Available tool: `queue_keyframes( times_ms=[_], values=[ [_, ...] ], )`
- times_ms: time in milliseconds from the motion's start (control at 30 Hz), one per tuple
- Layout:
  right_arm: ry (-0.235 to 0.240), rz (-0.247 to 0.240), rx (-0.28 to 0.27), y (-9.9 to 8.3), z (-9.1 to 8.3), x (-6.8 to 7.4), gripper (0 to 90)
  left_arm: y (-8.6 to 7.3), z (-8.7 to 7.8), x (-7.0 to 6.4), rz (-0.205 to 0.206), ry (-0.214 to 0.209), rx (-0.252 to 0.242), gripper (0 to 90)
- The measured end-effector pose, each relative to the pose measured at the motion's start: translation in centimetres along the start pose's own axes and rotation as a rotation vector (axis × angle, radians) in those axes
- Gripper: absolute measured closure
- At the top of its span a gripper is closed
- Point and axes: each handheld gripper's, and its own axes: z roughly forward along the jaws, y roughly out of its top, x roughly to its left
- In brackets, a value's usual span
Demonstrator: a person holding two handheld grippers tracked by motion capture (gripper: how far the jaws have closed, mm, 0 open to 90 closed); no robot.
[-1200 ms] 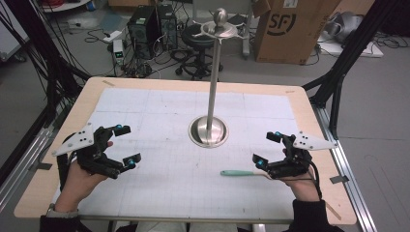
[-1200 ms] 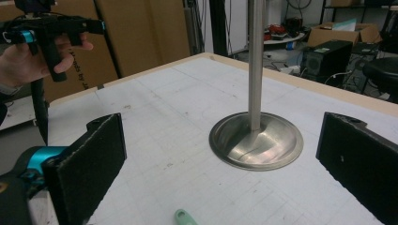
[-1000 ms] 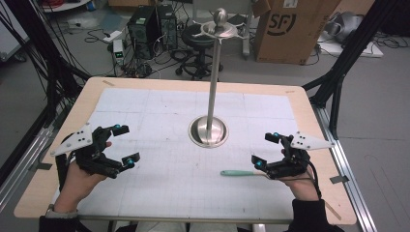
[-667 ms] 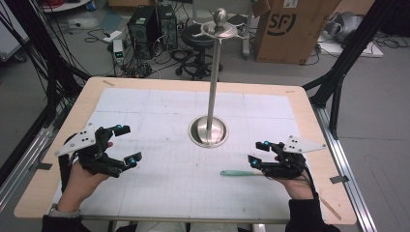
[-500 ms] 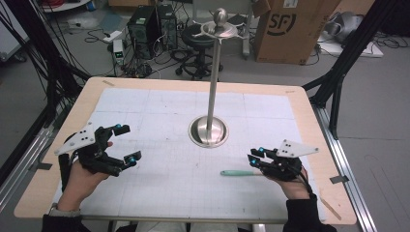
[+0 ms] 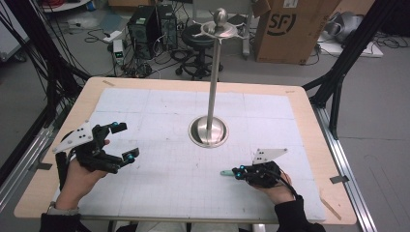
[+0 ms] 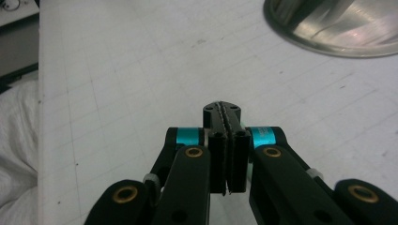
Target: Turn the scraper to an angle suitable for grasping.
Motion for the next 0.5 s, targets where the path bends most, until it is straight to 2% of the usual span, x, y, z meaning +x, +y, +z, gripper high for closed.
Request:
queue_keyframes(
  times_ms=[100, 133, 400, 433, 500],
  values=[
    [0.008, -0.013, 0.013, -0.1, 0.3, 0.1, 89.7, -0.1, 0.2, -0.1, 0.006, -0.006, 0.010, 1.7],
    [-0.003, -0.031, 0.029, -0.1, 0.7, 0.2, 89.6, -0.1, 0.2, -0.1, 0.005, -0.003, 0.012, 1.7],
    [-0.015, -0.075, 0.059, -0.3, 1.6, 0.3, 89.6, -0.1, 0.1, -0.2, 0.008, 0.005, 0.021, 1.7],
    [-0.020, -0.099, 0.070, -0.3, 1.8, 0.4, 89.6, -0.1, 0.1, -0.2, 0.008, 0.007, 0.024, 1.7],
    [-0.020, -0.103, 0.080, -0.3, 2.0, 0.4, 89.7, -0.2, 0.1, -0.3, 0.011, 0.006, 0.031, 1.7]
  ],
)
